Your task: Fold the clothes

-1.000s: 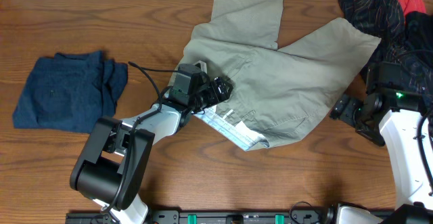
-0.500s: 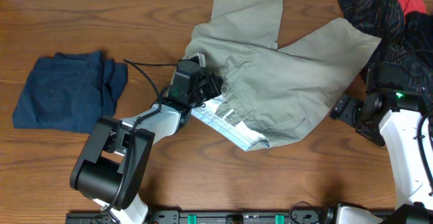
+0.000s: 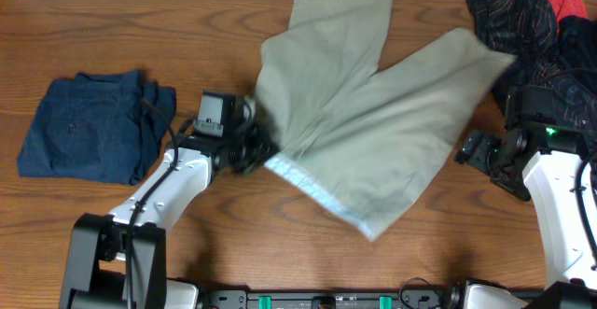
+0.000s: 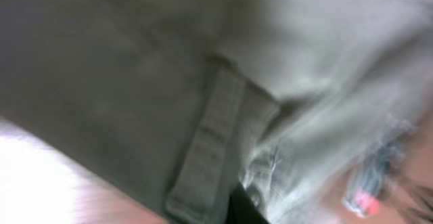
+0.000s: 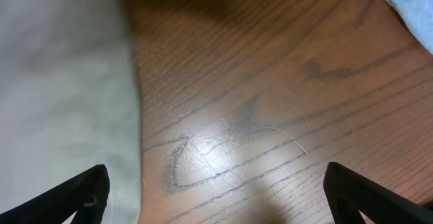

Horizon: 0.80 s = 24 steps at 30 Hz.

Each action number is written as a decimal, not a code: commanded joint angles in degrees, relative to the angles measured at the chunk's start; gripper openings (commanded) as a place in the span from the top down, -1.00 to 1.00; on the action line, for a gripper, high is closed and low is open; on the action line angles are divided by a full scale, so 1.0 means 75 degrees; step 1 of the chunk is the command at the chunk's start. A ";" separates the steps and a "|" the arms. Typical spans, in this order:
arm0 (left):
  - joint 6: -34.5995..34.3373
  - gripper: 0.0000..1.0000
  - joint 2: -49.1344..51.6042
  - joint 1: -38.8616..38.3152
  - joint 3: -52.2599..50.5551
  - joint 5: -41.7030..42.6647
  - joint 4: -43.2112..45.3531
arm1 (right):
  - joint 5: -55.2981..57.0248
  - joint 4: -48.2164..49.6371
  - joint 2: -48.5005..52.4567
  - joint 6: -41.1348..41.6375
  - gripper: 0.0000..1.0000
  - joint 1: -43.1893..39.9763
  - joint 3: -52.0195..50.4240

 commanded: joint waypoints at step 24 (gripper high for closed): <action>0.0755 -0.47 -0.1606 0.0956 0.0047 -0.1719 -0.0991 | -0.0003 0.0064 -0.0012 -0.0079 -0.98 -0.0026 0.0006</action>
